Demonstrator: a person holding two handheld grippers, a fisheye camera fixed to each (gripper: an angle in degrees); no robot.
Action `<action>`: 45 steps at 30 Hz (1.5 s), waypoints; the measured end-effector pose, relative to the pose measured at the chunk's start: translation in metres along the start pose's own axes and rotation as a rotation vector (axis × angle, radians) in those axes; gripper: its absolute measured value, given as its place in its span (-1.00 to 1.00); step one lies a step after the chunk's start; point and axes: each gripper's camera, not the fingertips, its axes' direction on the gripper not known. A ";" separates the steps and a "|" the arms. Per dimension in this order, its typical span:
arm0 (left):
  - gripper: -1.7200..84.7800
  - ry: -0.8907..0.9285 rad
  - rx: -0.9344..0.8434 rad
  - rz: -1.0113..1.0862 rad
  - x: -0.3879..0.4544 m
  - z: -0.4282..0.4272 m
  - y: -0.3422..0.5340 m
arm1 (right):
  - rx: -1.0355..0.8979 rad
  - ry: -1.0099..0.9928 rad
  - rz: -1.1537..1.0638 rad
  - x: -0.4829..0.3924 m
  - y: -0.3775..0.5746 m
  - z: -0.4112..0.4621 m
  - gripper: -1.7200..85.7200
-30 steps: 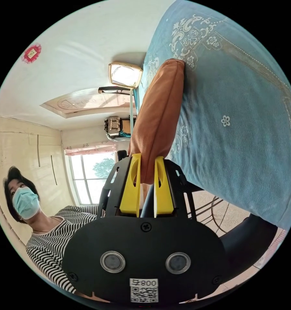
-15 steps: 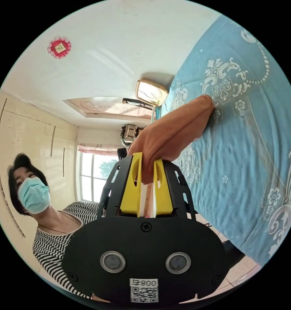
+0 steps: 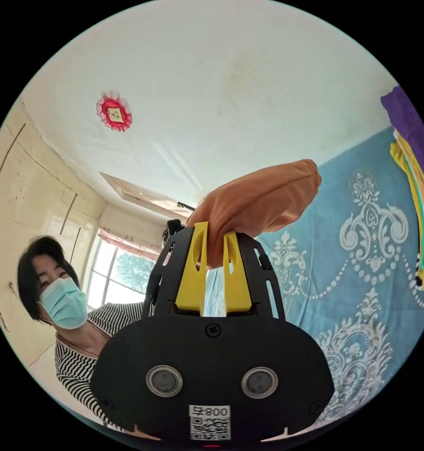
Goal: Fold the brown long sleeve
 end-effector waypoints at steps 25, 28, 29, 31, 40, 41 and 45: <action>-0.80 -0.154 -0.299 -0.207 -0.190 0.393 -0.055 | -0.257 0.699 0.178 0.170 -0.117 -0.013 -0.79; -0.80 -0.150 -0.314 -0.210 -0.194 0.410 -0.065 | -0.247 0.750 0.169 0.168 -0.117 -0.007 -0.78; -0.80 -0.143 -0.311 -0.216 -0.193 0.415 -0.068 | -0.232 0.757 0.171 0.165 -0.117 -0.006 -0.78; -0.81 -0.136 -0.290 -0.203 -0.188 0.418 -0.075 | -0.216 0.727 0.172 0.158 -0.118 -0.007 -0.78; -0.78 -0.162 -0.296 -0.255 -0.184 0.460 -0.086 | -0.200 0.731 0.205 0.139 -0.123 0.004 -0.77; -0.77 -0.169 -0.298 -0.266 -0.181 0.463 -0.086 | -0.190 0.780 0.183 0.128 -0.124 0.007 -0.77; -0.74 -0.261 -0.276 -0.234 -0.159 0.457 -0.086 | -0.153 1.037 0.059 0.077 -0.121 0.016 -0.84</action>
